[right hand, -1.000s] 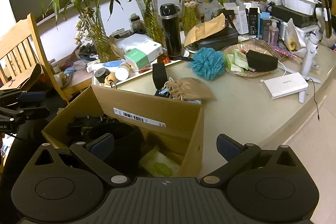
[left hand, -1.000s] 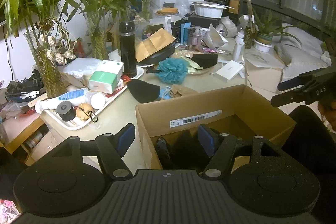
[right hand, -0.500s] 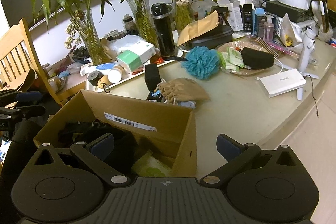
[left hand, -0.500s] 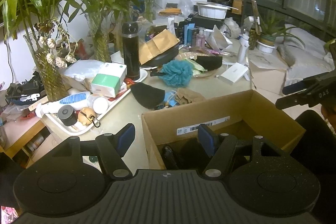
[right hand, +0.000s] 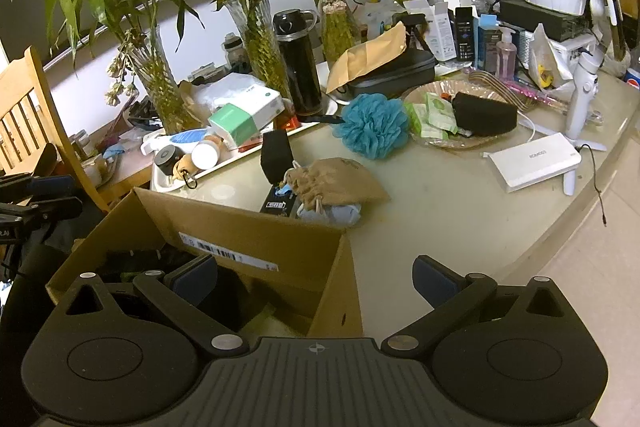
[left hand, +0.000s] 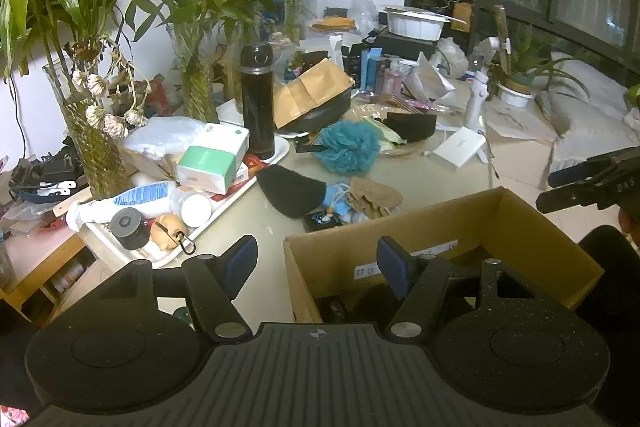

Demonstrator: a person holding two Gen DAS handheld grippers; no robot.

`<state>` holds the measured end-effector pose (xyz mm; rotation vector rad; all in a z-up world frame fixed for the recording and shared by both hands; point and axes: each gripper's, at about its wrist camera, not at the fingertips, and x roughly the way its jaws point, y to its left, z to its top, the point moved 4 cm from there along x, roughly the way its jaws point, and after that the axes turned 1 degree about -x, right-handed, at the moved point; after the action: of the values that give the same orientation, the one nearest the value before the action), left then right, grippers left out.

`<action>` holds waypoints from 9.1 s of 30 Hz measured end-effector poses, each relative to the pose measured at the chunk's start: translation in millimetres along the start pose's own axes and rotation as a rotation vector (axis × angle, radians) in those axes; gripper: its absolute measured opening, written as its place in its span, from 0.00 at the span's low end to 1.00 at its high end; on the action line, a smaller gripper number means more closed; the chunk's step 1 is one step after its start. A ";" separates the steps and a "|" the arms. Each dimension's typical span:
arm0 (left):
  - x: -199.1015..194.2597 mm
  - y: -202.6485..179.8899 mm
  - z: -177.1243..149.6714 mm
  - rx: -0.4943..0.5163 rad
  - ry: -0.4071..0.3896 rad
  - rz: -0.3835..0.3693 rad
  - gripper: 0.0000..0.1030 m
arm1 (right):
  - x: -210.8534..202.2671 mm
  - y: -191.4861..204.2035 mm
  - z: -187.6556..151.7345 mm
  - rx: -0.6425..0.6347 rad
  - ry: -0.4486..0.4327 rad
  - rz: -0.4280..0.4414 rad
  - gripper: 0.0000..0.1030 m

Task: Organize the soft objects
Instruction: 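Move the left tool to the black foam sponge while the right tool approaches the burlap pouch, then close the left tool on the black foam sponge while the right tool grasps the burlap pouch, then carry the black sponge with the left tool while the right tool carries the pouch to the box, then open both tools to drop the black sponge and burlap pouch into the box, then move both tools back over the table toward the blue packet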

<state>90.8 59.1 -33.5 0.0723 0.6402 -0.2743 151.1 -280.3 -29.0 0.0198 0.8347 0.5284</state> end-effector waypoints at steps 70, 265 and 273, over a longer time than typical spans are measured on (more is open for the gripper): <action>178.7 91.6 37.6 -0.101 0.083 -0.094 0.64 | 223.3 -55.3 75.2 -0.156 0.154 0.312 0.88; 0.4 -41.9 63.4 0.091 -0.013 -0.066 0.76 | -29.9 30.6 98.2 -0.150 -0.158 0.011 1.00; -7.1 -38.3 62.0 0.118 -0.040 -0.057 0.77 | -19.5 11.7 99.4 -0.147 -0.149 0.001 1.00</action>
<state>110.8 14.6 21.2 0.1621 0.5871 -0.3678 205.9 -260.3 54.7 -0.0741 0.6493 0.5810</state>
